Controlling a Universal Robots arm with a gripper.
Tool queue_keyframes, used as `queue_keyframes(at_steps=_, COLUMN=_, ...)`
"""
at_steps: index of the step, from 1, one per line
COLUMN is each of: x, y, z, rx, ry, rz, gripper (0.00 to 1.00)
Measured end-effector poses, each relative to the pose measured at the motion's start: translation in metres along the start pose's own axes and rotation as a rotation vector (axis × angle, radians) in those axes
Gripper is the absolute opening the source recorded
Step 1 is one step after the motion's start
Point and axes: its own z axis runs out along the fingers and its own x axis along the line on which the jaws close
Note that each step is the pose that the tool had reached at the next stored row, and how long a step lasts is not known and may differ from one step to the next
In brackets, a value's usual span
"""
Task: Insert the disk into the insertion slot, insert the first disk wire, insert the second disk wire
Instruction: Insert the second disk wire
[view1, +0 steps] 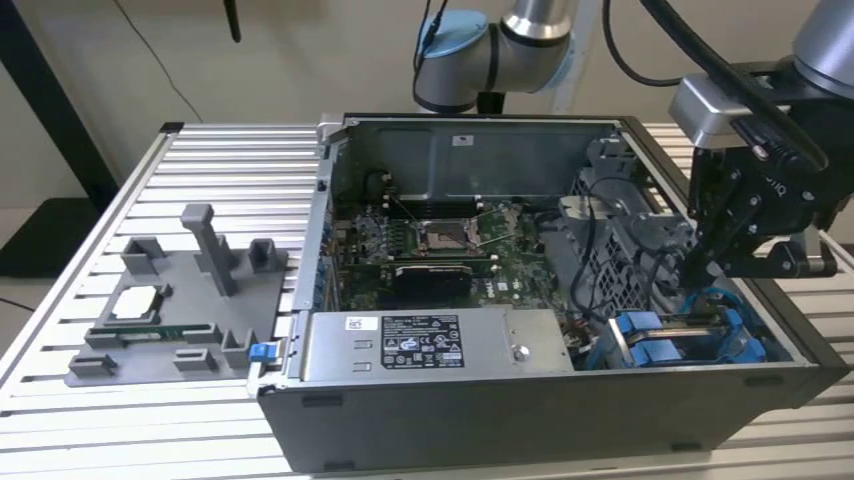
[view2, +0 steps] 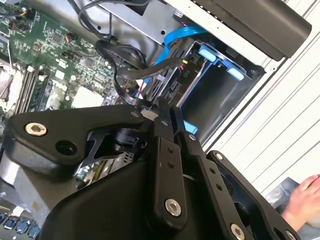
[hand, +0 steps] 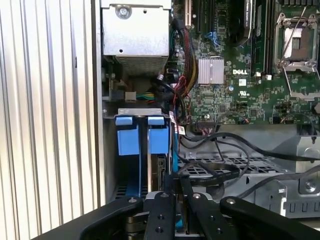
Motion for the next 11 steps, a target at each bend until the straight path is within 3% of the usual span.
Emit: queue_keyframes(at_steps=11, x=0.0005, y=0.0000, z=0.0040, rx=0.0000, ry=0.0003, rz=0.000, gripper=0.00)
